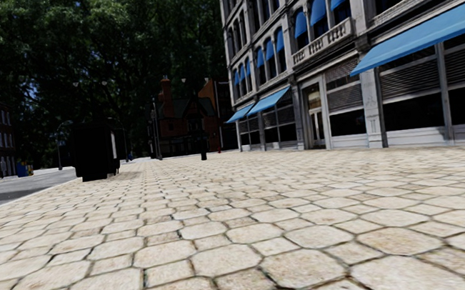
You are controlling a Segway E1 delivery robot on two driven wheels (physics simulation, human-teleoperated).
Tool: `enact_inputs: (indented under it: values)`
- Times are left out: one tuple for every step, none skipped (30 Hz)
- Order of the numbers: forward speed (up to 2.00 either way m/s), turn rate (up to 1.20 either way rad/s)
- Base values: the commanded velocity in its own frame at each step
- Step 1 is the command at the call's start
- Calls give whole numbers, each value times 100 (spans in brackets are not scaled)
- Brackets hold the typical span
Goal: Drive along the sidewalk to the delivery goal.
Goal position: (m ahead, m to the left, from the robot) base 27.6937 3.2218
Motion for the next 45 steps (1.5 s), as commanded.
enact_inputs:
  values:
    - [139, 53]
    - [139, 53]
    - [139, 53]
    - [139, 53]
    - [139, 53]
    - [139, 53]
    - [139, 47]
    - [139, 43]
    - [139, 27]
    - [139, 27]
    - [139, 0]
    - [139, 0]
    - [140, 0]
    - [140, 0]
    - [140, 0]
    - [140, 0]
    - [140, 0]
    - [140, 0]
    - [140, 0]
    - [140, 0]
    - [140, 0]
    - [144, 0]
    - [144, 0]
    - [200, 0]
    - [200, 0]
    - [200, 0]
    - [200, 0]
    - [200, 0]
    - [200, 0]
    - [200, 0]
    - [200, 0]
    - [200, 0]
    - [200, 0]
    - [200, 0]
    - [200, 0]
    - [200, 0]
    - [200, 0]
    - [200, 0]
    - [200, 0]
    - [200, 0]
    - [200, 0]
    - [200, 0]
    - [200, 0]
    - [200, 0]
    - [200, 0]
